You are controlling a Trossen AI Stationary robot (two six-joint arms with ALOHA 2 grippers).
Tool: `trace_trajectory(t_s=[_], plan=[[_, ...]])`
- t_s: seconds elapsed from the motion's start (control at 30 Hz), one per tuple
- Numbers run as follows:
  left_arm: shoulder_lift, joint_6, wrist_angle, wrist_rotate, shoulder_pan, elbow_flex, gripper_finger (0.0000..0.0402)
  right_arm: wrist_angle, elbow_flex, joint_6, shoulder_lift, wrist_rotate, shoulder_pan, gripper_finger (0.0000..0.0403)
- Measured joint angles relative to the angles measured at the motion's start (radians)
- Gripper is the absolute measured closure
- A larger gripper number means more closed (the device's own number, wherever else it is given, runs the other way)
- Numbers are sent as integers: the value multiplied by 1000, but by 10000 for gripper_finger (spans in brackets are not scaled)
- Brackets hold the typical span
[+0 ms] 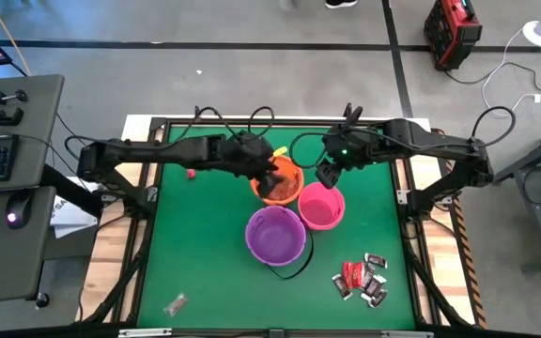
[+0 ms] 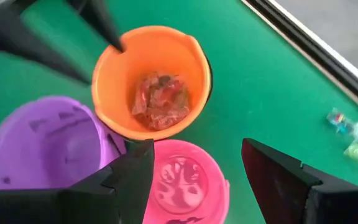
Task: Sort candy by brand, put in halloween buckets
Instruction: Put the green gummy into the orange bucket
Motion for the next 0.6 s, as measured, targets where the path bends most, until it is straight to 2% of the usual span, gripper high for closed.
trace_trajectory(t_s=[0.17, 0.3, 0.37, 0.47, 0.6], plan=[[0, 42, -104, 30, -27, -2, 161, -76, 0, 208, 9, 21, 0, 167], [-22, 39, -74, 30, -36, -79, 161, -193, -51, 374, 4, 68, 0, 167], [-50, -2, -15, 42, -36, -147, 161, -209, -124, 409, -9, 69, -10, 167], [-119, -89, 78, 55, -33, -265, 160, -180, -281, 434, -36, -1, -64, 167], [-227, -188, 218, 27, -18, -403, 160, 17, -519, 427, -87, -47, -234, 167]])
